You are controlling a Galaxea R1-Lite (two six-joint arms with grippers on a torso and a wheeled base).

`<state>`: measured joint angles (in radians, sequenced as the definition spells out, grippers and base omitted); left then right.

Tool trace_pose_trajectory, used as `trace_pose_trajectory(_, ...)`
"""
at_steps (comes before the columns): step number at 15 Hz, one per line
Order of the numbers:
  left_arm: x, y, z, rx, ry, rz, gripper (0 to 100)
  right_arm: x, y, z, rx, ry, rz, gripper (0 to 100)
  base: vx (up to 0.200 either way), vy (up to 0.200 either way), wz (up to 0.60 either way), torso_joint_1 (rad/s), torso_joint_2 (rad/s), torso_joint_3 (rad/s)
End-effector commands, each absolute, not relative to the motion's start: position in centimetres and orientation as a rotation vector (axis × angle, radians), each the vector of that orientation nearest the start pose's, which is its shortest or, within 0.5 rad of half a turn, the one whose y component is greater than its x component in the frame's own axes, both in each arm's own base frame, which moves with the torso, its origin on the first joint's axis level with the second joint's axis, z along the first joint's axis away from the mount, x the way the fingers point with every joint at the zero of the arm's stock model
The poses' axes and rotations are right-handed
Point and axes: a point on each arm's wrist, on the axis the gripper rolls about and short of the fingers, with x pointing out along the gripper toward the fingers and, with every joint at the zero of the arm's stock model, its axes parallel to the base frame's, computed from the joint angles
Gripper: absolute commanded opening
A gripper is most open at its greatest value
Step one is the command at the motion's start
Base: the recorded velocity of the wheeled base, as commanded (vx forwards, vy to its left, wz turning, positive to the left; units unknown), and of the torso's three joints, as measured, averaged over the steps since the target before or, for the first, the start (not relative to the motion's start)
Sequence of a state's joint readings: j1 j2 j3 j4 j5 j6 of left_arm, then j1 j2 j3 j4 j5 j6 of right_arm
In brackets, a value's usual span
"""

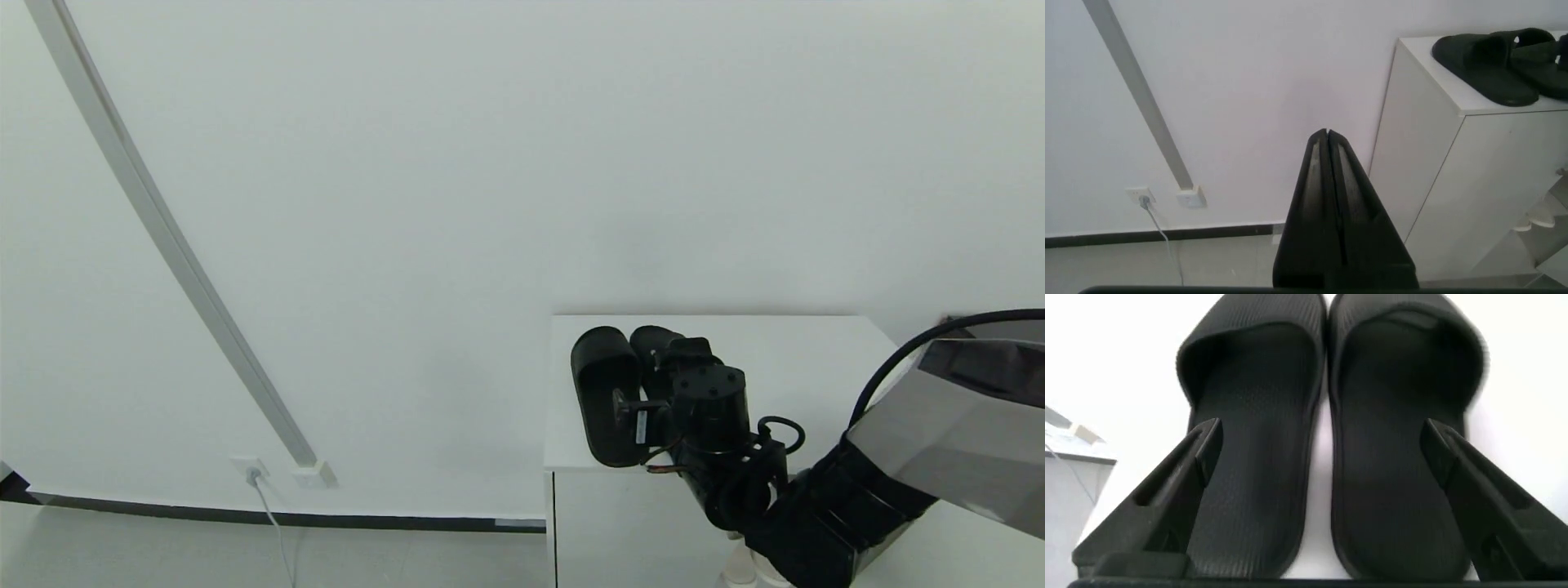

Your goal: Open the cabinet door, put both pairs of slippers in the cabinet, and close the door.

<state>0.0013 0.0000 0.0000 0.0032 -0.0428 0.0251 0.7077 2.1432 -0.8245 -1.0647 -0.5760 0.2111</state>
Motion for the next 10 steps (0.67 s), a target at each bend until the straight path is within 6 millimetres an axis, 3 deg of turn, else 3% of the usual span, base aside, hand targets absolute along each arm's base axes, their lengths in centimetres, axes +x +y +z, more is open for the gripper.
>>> trace_pose_trajectory(1,-2.3,-0.1,7.5,0.026,0.004,-0.041,0,30.8,23.6,6.3,0.037,0.217,0.091,100,0.0,0.0,0.0,0.0,0.0,0.0)
trace_pose_trajectory(4,-2.3,-0.1,7.5,0.024,0.004,-0.041,0,32.5,23.7,5.3,0.035,0.213,0.074,100,0.0,0.0,0.0,0.0,0.0,0.0)
trace_pose_trajectory(10,-2.3,-0.1,7.5,0.024,0.004,-0.041,0,35.0,24.3,5.6,0.039,0.166,0.1,100,0.0,0.0,0.0,0.0,0.0,0.0)
